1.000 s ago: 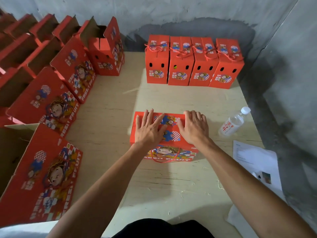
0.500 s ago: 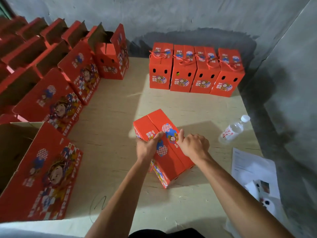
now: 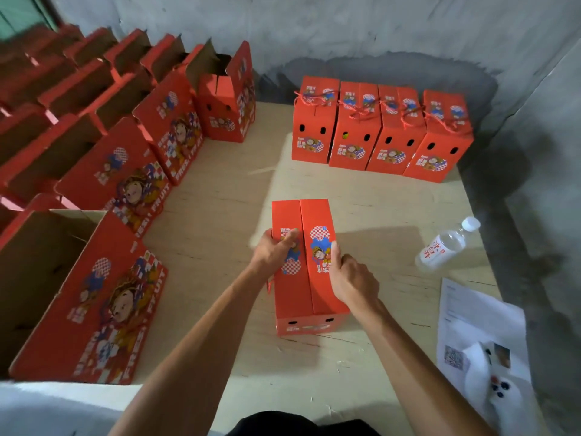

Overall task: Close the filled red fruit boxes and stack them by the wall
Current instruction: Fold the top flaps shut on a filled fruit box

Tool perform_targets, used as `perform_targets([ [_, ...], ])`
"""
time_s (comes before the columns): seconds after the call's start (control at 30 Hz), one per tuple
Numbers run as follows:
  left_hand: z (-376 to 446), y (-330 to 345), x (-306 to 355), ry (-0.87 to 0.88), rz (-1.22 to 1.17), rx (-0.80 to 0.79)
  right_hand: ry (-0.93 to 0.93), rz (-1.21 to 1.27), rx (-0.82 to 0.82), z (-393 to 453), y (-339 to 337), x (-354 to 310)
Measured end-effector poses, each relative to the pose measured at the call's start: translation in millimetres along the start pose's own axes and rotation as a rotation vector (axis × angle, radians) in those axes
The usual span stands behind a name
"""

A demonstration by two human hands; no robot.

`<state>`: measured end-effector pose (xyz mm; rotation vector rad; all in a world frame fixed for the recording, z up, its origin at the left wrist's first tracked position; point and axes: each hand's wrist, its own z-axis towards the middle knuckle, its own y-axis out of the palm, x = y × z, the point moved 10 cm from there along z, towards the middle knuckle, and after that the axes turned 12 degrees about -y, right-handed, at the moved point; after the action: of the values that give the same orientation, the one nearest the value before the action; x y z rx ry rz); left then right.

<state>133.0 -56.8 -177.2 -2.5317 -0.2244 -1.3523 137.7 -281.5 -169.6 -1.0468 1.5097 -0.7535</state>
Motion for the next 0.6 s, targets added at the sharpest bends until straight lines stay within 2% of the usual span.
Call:
perform_targets([
  [0.07,-0.5,-1.2,-5.5,-0.023,0.001,0.052,-0.059,0.063,0.065,0.0,-4.6,-5.6],
  [0.2,-5.3,-4.0,-26.0,-0.157,-0.043,0.151,-0.172,0.199,0.025,0.9,5.1,-29.6],
  [0.43,-0.7,-15.5,-27.9,-0.18,-0.024,0.258,-0.161,0.077,0.076,-0.1,6.8,-36.3],
  [0.53,-3.4,-13.1,-29.3,-0.16,-0.027,0.224,-0.18,0.102,0.06,-1.0,6.7,-38.1],
  [0.6,-2.0,-8.1,-30.4,-0.151,0.003,0.163,-0.159,0.205,0.034,0.1,5.6,-34.4],
])
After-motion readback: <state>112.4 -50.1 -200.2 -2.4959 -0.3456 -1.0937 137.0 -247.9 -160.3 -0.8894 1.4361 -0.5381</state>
